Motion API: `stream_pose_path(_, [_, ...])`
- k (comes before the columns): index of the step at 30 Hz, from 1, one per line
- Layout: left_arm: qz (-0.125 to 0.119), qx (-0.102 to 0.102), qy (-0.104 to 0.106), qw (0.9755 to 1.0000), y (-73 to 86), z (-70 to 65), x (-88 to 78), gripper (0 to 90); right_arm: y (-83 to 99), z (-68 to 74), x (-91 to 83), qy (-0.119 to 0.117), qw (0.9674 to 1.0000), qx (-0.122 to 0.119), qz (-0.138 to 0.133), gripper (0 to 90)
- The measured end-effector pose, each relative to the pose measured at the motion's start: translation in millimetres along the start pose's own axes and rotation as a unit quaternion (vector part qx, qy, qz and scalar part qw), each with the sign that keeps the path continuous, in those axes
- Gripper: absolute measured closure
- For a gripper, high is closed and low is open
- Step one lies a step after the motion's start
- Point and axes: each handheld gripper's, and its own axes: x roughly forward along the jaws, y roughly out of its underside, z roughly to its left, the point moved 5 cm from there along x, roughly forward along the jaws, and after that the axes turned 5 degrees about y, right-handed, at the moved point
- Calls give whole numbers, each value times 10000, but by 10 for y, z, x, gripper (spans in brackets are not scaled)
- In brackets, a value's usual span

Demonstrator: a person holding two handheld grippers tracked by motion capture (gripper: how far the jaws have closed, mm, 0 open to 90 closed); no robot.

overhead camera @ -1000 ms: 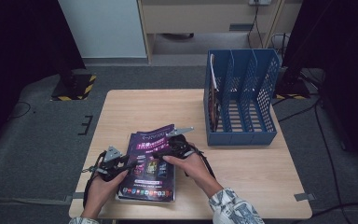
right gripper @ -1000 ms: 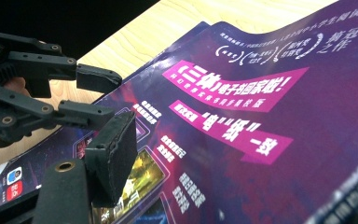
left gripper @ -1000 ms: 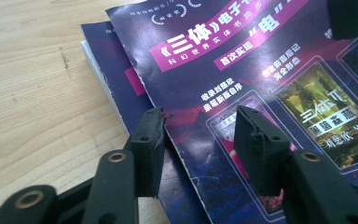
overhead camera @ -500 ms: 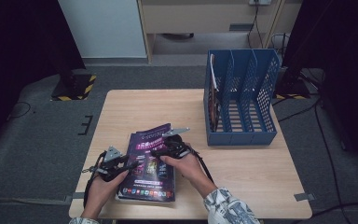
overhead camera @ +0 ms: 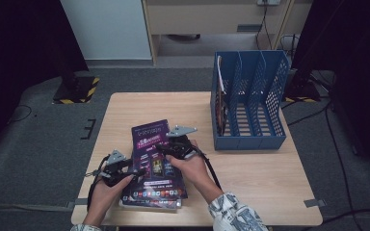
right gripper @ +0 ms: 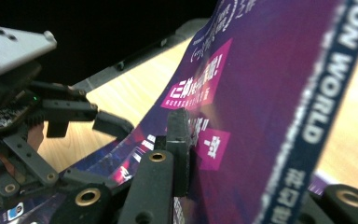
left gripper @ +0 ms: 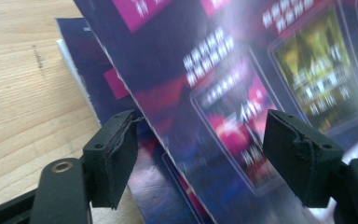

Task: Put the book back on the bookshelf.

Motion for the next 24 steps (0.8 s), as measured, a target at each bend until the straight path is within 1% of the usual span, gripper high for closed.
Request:
stream_pose_path(1, [-13,13,17,10000,-3,-3,-1,263,-30,5,-24,9,10000,-53,-68,805])
stream_pose_path(3, [-63,8,120,9999,-15,-18,0,275,-88,11,-67,33,9996,-182,-235,810])
stream_pose_path(6, [-100,34,258,9996,-24,-46,7,286,-152,30,-130,9,9986,-297,-428,816])
stream_pose_path(7, [-88,92,305,9995,-26,-53,3,295,-171,39,-149,6,9982,-335,-491,817])
stream_pose_path(9, [-94,141,392,9991,-36,-79,5,300,-206,52,-183,12,9975,-404,-579,821])
stream_pose_path(10, [-66,174,429,9989,-37,-89,8,300,-229,60,-202,12,9970,-420,-648,822])
stream_pose_path(12, [-5,172,439,9989,-28,-95,20,302,-278,65,-244,12,9957,-487,-786,826])
stream_pose_path(14, [32,215,483,9986,-24,-100,27,323,-309,65,-268,7,9950,-511,-853,829])
stream_pose_path(16, [17,195,544,9983,-27,-113,40,352,-334,65,-287,8,9944,-517,-922,831])
stream_pose_path(17, [22,192,541,9983,-29,-112,41,372,-341,72,-294,-11,9941,-513,-951,832])
stream_pose_path(20, [7,68,580,9983,-35,-95,35,406,-348,91,-306,-42,9937,-547,-973,833])
stream_pose_path(21, [-11,7,606,9982,-39,-70,19,430,-349,96,-308,-48,9936,-556,-981,833])
stream_pose_path(22, [-47,-64,636,9979,-45,-53,5,476,-352,103,-312,-64,9933,-585,-993,833])
stream_pose_path(24, [-72,-142,668,9976,-50,-29,-17,538,-355,109,-318,-94,9931,-606,-1001,833])
